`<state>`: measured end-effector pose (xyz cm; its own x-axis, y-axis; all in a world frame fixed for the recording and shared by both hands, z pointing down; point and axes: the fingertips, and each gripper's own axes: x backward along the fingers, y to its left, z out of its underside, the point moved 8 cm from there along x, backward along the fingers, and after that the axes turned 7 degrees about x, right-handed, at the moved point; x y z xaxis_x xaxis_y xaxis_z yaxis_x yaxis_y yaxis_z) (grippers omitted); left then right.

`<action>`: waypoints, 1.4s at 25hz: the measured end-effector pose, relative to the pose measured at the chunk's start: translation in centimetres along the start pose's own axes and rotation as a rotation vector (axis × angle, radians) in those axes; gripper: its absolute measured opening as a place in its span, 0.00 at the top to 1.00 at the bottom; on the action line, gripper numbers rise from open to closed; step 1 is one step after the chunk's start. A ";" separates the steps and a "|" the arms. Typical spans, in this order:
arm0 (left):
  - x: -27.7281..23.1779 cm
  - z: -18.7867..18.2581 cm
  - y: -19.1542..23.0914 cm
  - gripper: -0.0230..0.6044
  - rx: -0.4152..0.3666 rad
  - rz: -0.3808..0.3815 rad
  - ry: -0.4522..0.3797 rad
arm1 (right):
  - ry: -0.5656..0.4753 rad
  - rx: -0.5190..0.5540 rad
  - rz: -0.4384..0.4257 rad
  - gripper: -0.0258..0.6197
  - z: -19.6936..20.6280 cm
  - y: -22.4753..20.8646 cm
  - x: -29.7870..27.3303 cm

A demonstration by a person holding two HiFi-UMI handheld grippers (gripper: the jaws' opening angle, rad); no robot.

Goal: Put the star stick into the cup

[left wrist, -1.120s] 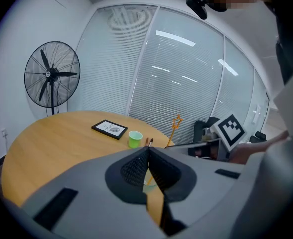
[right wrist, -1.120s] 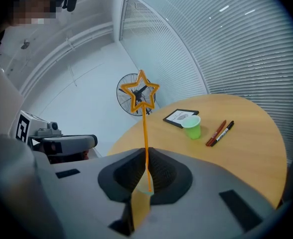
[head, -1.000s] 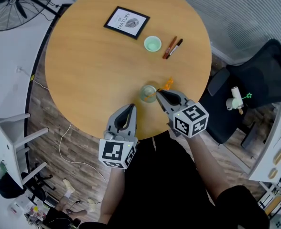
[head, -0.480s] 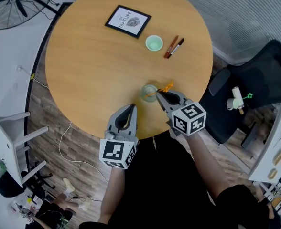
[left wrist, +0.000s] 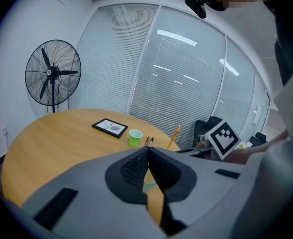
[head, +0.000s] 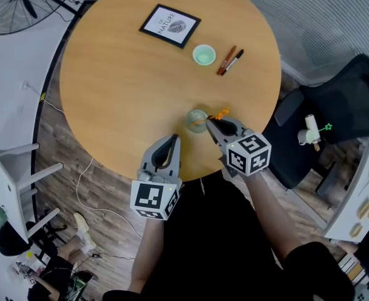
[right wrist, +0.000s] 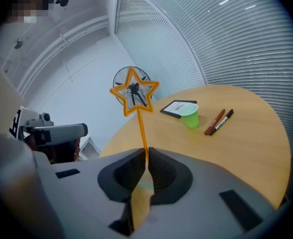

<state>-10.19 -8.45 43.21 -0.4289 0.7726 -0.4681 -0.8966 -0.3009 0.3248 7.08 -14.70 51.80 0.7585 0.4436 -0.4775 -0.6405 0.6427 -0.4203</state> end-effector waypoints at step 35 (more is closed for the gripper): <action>-0.1 0.2 -0.7 0.97 0.000 -0.012 -0.005 | 0.048 -0.028 0.003 0.91 1.5 -1.3 0.4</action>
<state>-9.55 -8.18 43.23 -0.4173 0.7789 -0.4682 -0.9019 -0.2916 0.3188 8.37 -14.43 53.30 0.7502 0.4144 -0.5152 -0.6464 0.6237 -0.4396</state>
